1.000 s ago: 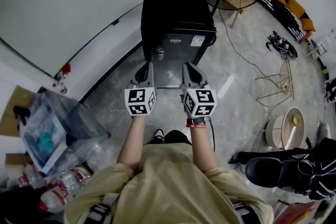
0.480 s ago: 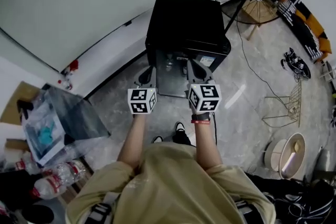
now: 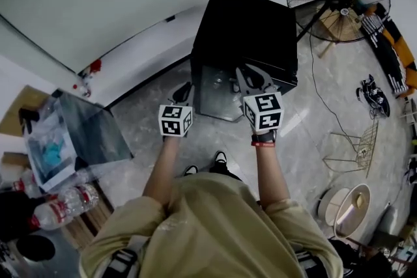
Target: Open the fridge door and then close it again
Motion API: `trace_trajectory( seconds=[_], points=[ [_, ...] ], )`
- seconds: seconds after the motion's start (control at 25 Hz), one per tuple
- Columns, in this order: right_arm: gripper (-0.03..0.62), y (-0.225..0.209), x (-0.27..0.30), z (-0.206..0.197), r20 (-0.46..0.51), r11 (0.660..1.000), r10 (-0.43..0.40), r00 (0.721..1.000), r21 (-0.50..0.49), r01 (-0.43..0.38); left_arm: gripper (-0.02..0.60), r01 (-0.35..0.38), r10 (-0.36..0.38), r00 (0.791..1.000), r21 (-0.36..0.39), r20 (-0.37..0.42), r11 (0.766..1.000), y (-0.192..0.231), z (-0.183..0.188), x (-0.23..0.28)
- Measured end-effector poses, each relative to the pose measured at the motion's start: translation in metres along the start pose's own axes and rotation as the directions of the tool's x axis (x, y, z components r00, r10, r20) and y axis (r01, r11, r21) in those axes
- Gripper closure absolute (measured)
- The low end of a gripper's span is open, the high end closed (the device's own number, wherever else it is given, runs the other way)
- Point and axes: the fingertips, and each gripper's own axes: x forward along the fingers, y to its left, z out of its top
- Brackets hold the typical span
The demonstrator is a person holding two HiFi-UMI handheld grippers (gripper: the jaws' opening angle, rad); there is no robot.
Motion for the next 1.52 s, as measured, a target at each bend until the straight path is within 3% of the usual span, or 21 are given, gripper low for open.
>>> trace_trajectory(
  seconds=[0.28, 0.56, 1.0, 1.16, 1.52],
  points=[
    [0.421, 0.007, 0.04, 0.01, -0.118, 0.972, 0.108, 0.987, -0.194, -0.13, 0.43, 0.035, -0.037, 0.996, -0.023, -0.081, 0.999, 0.027, -0.025, 0.024],
    [0.326, 0.024, 0.068, -0.002, -0.265, 0.895, 0.173, 0.948, -0.359, -0.264, 0.337, 0.115, -0.115, 0.98, -0.01, -0.162, 0.993, 0.043, -0.049, 0.054],
    [0.315, 0.033, 0.085, -0.034, -0.409, 0.817, 0.155, 0.899, -0.458, -0.349, 0.331, 0.184, -0.186, 0.955, -0.033, -0.23, 0.982, 0.048, -0.079, 0.093],
    [0.315, 0.033, 0.092, -0.036, -0.421, 0.807, 0.136, 0.897, -0.478, -0.347, 0.333, 0.166, -0.176, 0.957, -0.064, -0.23, 0.984, 0.051, -0.077, 0.101],
    [0.333, 0.032, 0.092, -0.04, -0.438, 0.779, 0.117, 0.892, -0.516, -0.356, 0.365, 0.206, -0.204, 0.948, -0.019, -0.245, 0.978, 0.048, -0.08, 0.11]
  ],
)
